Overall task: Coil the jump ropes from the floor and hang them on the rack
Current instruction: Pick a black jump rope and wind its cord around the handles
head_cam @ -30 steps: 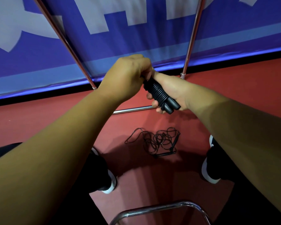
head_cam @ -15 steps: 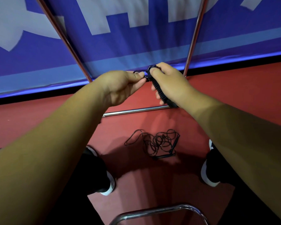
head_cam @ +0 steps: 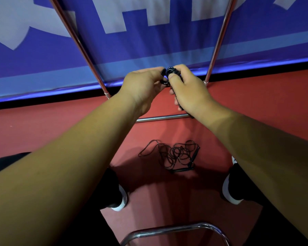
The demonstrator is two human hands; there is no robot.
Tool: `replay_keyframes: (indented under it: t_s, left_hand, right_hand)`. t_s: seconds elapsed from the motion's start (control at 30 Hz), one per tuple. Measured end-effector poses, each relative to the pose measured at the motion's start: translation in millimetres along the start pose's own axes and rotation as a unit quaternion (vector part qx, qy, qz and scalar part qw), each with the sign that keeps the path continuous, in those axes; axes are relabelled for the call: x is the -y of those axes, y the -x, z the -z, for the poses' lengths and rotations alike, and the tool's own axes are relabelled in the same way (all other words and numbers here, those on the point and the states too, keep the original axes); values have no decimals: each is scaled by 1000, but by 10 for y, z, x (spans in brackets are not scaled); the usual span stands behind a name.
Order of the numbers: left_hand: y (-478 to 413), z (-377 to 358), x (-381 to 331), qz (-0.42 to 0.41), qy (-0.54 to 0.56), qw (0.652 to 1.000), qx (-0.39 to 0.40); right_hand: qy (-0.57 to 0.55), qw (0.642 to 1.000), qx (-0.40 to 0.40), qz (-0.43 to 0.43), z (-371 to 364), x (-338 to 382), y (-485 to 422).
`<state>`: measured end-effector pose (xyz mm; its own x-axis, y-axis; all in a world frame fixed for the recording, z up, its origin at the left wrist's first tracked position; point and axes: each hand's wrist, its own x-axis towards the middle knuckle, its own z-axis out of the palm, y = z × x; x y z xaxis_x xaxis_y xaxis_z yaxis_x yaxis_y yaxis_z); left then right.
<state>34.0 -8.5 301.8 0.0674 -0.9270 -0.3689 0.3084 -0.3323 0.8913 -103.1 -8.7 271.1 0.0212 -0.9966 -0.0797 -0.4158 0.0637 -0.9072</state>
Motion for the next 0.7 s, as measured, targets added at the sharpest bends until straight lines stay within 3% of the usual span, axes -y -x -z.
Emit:
replay_keyframes:
  t_s: [0.43, 0.6, 0.7]
  left_hand:
    - [12, -15, -40, -10, -97, 995, -17]
    - [-32, 34, 39, -72, -219, 973, -5]
    - [-36, 55, 63, -88, -229, 969, 3]
  right_hand:
    - [-23, 999, -3, -25, 18, 1, 46]
    - [-19, 999, 12, -24, 36, -23, 65]
    - [-34, 999, 17, -21, 46, -21, 71]
